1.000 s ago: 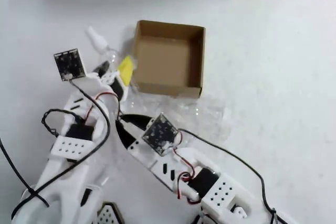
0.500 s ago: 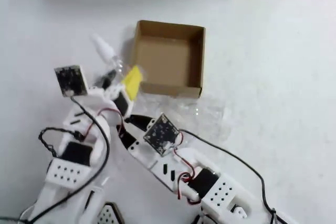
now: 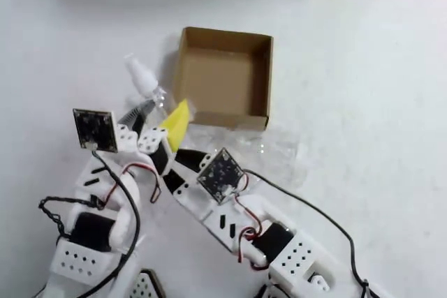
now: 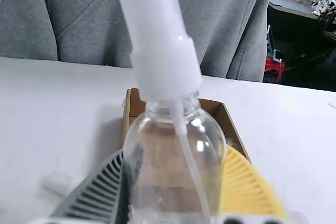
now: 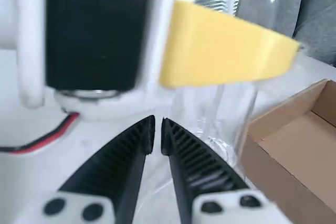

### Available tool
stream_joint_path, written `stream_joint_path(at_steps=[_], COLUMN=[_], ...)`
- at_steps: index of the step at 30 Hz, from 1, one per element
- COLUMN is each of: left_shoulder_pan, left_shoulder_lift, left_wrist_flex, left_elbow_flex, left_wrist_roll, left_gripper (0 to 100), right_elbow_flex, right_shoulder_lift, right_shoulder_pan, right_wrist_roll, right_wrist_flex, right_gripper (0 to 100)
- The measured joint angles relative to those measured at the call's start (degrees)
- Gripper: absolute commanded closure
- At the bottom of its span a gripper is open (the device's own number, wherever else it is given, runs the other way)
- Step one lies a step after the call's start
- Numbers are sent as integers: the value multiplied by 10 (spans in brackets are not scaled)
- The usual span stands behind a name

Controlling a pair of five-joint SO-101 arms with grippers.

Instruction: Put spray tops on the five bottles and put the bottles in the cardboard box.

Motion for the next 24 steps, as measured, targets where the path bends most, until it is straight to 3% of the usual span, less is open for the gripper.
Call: stream_joint_path(at_steps=[24], left_shoulder_pan=[4], left_shoulder_lift=[-49], left_wrist_flex=[40], left_elbow_flex=[2], left_wrist_roll=[2], left_gripper=[979], right_elbow_flex=[0], right_shoulder_lift=[-1], right_shoulder_pan=[48], right_wrist_roll=[3], right_wrist_flex=[-1], right_gripper=[981])
